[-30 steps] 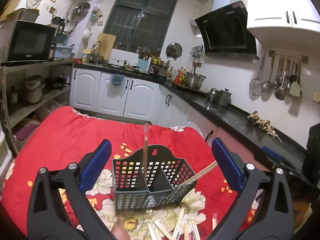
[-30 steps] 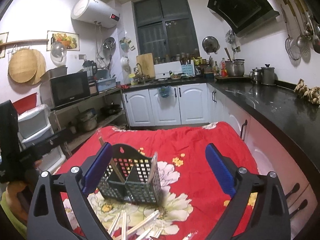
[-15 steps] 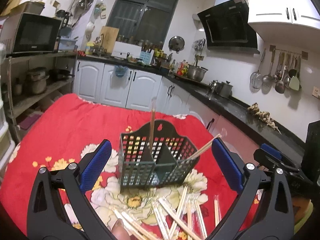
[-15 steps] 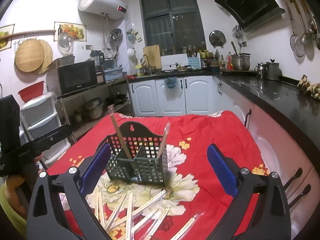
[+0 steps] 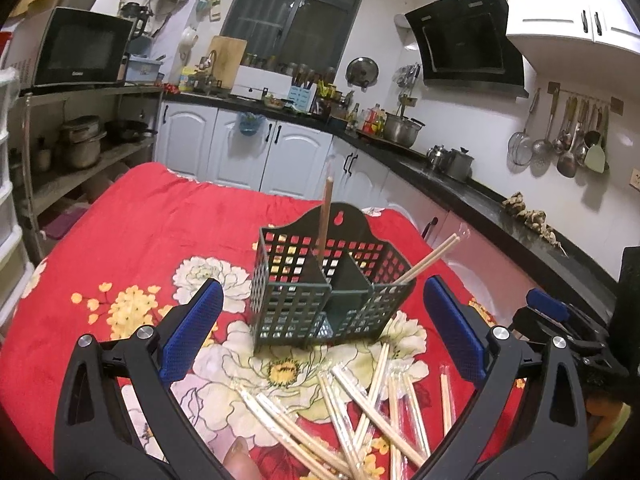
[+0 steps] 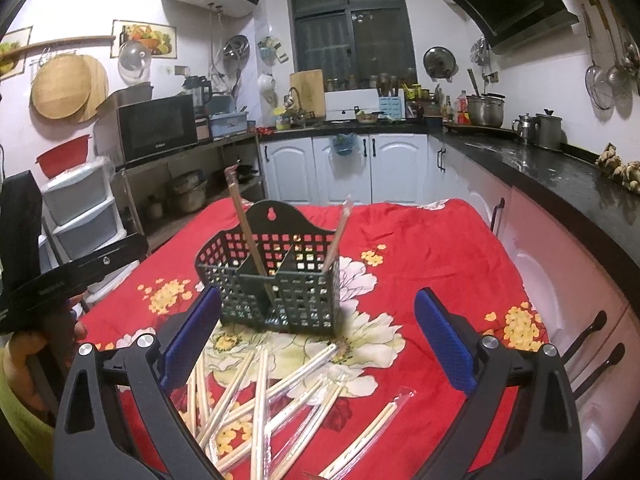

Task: Organize utensils
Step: 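Raise both open tools out of the caddy and back toward the pile, then close the left tool on a wrapped chopstick while the right tool grasps another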

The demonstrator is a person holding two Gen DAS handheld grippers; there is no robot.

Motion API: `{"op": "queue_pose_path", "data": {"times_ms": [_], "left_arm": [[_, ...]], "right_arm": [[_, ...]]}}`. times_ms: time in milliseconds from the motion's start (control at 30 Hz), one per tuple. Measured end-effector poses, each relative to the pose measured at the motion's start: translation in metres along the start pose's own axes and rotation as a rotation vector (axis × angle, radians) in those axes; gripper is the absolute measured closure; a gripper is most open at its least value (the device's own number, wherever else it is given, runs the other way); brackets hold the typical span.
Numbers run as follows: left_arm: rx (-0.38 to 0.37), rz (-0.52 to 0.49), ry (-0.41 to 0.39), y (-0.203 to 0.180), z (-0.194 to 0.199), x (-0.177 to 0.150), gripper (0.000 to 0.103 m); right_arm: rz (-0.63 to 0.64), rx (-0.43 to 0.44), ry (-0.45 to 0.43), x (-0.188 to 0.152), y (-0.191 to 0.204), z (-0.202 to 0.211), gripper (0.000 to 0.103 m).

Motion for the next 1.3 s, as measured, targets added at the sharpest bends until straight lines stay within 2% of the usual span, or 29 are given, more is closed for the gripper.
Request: {"op": "queue_pose_path", "data": {"times_ms": [300,733,1200,1233,1300], "left_arm": [[0.028,0.003,0.042,0.011,0.004,-0.019,0.011],[0.064,0.002,0.116,0.027,0.009,-0.048,0.011],[0.114,-0.019,0.227,0.048,0.011,-0.088,0.011],[0.107,-0.019,0.233,0.048,0.011,-0.091,0.011],[0.112,-0.021,0.266,0.052,0.008,-0.099,0.011]], "right_arm": [[0.018,0.022,0.048,-0.018,0.013,-0.002,0.009],[0.024,0.026,0.126,-0.045,0.012,-0.006,0.009],[0.053,-0.003,0.201,-0.072,0.006,-0.015,0.009],[0.056,-0.002,0.211,-0.075,0.006,-0.017,0.010],[0.052,0.004,0.228,-0.078,0.005,-0.021,0.018]]}}
Point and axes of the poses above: each gripper's, at about its wrist camera, not at the fingertips, and z roughly against the way its jaws point, y to its left, x to its top, the point moved 9 cm from there along -z, roughly the way its jaws point, and after that the axes turned 13 degrees about -y, right-handed, at the moved point
